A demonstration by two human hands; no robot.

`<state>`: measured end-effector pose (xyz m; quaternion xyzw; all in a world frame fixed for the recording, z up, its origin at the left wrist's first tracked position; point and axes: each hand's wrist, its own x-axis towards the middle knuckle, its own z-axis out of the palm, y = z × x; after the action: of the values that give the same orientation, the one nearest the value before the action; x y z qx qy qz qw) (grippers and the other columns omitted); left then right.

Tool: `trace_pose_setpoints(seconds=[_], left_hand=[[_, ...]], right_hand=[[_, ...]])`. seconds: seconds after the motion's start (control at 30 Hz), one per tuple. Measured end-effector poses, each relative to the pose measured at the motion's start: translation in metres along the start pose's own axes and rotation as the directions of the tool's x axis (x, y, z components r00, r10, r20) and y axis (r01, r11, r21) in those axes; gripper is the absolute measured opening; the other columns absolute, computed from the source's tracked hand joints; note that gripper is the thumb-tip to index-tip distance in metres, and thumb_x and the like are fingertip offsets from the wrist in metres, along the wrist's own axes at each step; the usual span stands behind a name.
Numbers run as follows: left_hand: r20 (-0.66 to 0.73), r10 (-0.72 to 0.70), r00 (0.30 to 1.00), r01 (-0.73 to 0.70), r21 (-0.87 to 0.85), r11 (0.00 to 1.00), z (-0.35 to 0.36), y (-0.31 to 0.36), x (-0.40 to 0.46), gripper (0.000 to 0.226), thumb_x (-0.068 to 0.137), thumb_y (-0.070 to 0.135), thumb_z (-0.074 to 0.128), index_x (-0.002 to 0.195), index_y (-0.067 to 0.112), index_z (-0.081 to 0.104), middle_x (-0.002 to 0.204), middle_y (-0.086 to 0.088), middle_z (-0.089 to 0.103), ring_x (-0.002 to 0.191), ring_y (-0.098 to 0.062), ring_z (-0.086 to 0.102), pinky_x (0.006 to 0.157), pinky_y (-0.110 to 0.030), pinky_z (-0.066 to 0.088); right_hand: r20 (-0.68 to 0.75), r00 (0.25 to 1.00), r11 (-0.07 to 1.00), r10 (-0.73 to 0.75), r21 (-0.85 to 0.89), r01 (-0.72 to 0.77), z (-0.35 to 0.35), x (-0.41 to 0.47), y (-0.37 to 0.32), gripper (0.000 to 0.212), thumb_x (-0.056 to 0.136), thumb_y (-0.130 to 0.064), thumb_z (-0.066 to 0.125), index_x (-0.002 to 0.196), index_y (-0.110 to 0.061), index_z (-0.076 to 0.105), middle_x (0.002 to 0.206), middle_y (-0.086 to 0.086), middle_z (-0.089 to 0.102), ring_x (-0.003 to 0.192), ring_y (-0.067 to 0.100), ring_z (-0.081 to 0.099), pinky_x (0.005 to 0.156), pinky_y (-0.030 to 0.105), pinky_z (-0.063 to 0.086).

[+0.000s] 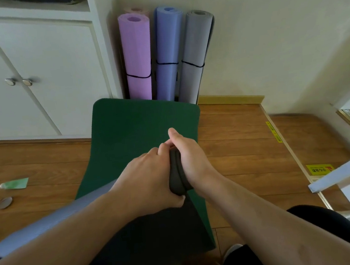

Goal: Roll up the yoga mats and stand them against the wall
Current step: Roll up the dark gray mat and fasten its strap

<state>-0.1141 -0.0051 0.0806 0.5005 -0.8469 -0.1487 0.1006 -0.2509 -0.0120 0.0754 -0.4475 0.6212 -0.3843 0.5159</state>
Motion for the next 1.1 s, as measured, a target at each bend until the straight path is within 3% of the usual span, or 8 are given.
trace_pose_setpoints(seconds=[0.17,0.33,0.53,0.67,0.77,0.83,0.97,1.1], left_hand=[[0.023,-0.032,0.999,0.032,0.035,0.999,-0.006,0.0,-0.002,0.082,0.059,0.072,0.08,0.116,0.029,0.04,0.099,0.016,0.053,0.083,-0.005,0.058,0.074,-0.029,0.057],[0.059,-0.003,0.998,0.003,0.006,1.0,-0.002,0.006,-0.001,0.082,0.058,0.062,0.085,0.12,0.03,0.041,0.1,0.018,0.053,0.086,-0.003,0.057,0.077,-0.027,0.057],[0.066,-0.039,0.997,0.039,0.012,0.999,-0.003,0.004,-0.001,0.077,0.056,0.064,0.085,0.109,0.031,0.04,0.096,0.016,0.053,0.081,-0.003,0.057,0.072,-0.029,0.058],[0.088,-0.023,0.996,0.021,0.016,1.0,-0.002,0.004,-0.004,0.082,0.056,0.066,0.085,0.116,0.031,0.041,0.101,0.018,0.055,0.086,-0.003,0.058,0.077,-0.027,0.058],[0.08,-0.029,0.996,0.028,0.007,1.0,-0.002,0.002,-0.002,0.088,0.058,0.065,0.084,0.127,0.026,0.046,0.106,0.017,0.056,0.09,-0.003,0.06,0.079,-0.024,0.056],[0.087,-0.048,0.995,0.047,0.011,0.999,0.0,0.0,-0.001,0.088,0.058,0.067,0.084,0.128,0.027,0.049,0.106,0.016,0.055,0.09,-0.004,0.06,0.079,-0.025,0.057],[0.074,-0.059,0.995,0.061,-0.02,0.998,0.003,0.0,0.0,0.092,0.054,0.068,0.084,0.126,0.026,0.045,0.104,0.016,0.053,0.09,-0.005,0.059,0.077,-0.024,0.054],[0.03,-0.008,1.0,0.008,0.007,1.0,0.003,0.002,0.002,0.093,0.054,0.068,0.083,0.128,0.025,0.046,0.109,0.015,0.048,0.1,-0.008,0.054,0.094,-0.033,0.053]], right_hand=[[-0.088,0.996,0.979,0.019,0.204,-0.001,-0.02,0.003,-0.01,0.067,0.111,-0.052,0.038,0.107,0.004,0.075,0.104,0.02,0.078,0.099,0.035,0.075,0.093,0.045,0.057],[-0.188,0.982,0.999,0.031,0.024,-0.027,-0.003,-0.002,0.002,0.06,0.105,-0.058,0.045,0.076,-0.018,0.08,0.085,0.005,0.078,0.091,0.026,0.074,0.095,0.055,0.058],[-0.268,0.961,0.996,-0.07,0.036,0.082,-0.003,-0.001,0.001,0.054,0.107,-0.046,0.047,0.079,-0.009,0.075,0.085,0.007,0.075,0.088,0.027,0.072,0.088,0.051,0.06],[-0.145,0.989,0.991,-0.006,-0.136,-0.014,-0.003,-0.004,0.004,0.059,0.098,-0.068,0.044,0.091,-0.017,0.075,0.094,0.002,0.074,0.09,0.019,0.07,0.084,0.041,0.056],[0.101,0.975,0.958,0.196,-0.231,-0.168,-0.012,-0.001,0.0,0.08,0.073,-0.094,0.045,0.107,-0.028,0.076,0.109,0.0,0.076,0.102,0.021,0.073,0.097,0.049,0.056],[0.164,0.951,0.942,0.261,-0.258,-0.214,-0.016,-0.004,0.0,0.085,0.07,-0.097,0.048,0.114,-0.029,0.074,0.112,0.001,0.076,0.102,0.026,0.075,0.091,0.054,0.061],[0.043,0.983,0.975,0.18,-0.138,-0.172,-0.008,-0.013,0.01,0.057,0.087,-0.08,0.053,0.106,-0.03,0.073,0.107,-0.002,0.076,0.099,0.02,0.074,0.095,0.05,0.06],[-0.123,0.992,0.984,0.04,-0.17,-0.06,0.001,-0.015,0.013,0.036,0.101,-0.057,0.054,0.097,-0.024,0.069,0.094,-0.001,0.073,0.086,0.016,0.072,0.078,0.04,0.063]])
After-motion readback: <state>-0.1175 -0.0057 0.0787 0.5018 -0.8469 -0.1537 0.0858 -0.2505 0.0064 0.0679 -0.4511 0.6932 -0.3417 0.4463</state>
